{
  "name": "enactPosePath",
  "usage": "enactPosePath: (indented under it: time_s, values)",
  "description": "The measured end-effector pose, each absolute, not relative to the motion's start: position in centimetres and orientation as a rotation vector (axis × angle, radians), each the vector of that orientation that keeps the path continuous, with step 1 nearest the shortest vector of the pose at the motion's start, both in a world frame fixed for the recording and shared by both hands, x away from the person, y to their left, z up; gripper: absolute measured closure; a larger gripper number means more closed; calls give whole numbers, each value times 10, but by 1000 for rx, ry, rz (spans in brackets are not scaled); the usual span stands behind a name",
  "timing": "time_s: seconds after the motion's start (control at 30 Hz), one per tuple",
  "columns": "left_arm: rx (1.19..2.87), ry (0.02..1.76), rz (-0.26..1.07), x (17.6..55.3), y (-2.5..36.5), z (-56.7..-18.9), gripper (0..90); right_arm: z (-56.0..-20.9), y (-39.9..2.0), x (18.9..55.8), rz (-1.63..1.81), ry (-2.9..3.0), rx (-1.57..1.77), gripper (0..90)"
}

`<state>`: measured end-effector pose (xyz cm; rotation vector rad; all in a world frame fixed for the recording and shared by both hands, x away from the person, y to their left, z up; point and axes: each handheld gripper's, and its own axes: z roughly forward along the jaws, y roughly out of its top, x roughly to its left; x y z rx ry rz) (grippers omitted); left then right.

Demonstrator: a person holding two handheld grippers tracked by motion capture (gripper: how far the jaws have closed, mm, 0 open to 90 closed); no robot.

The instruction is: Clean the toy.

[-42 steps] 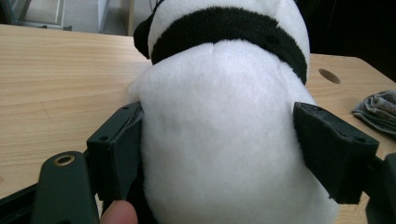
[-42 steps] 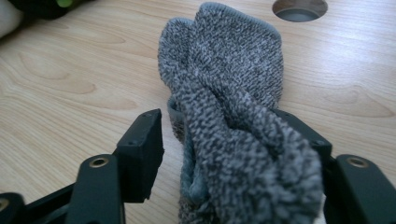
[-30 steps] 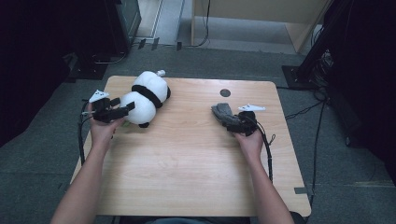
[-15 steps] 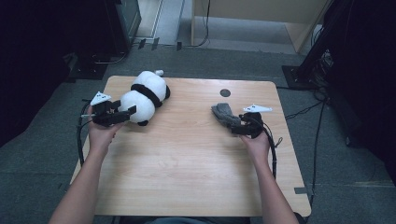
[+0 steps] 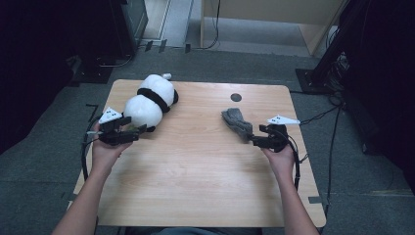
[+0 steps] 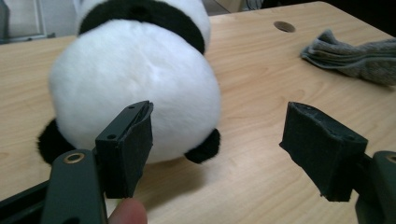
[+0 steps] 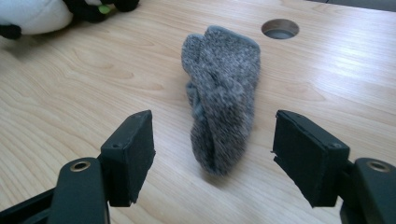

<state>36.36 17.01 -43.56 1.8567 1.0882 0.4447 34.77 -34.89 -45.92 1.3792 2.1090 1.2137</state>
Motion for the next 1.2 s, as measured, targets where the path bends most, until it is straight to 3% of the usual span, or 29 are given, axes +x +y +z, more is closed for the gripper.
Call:
enactPosePath:
  time_s: [0.3,0.7,0.83,1.2]
  values:
    - [1886,1040,358,349,154,-448,308,-463,-369,332,1206,2086,1382,361]
    - [1945,980,348,342,142,-476,313,-492,-395,333,1121,2070,1469,428]
    - [2002,947,443,338,134,-488,294,-501,-402,336,1106,2061,1512,439]
    - [2129,917,347,342,124,-509,282,-515,-408,339,982,2078,1533,440]
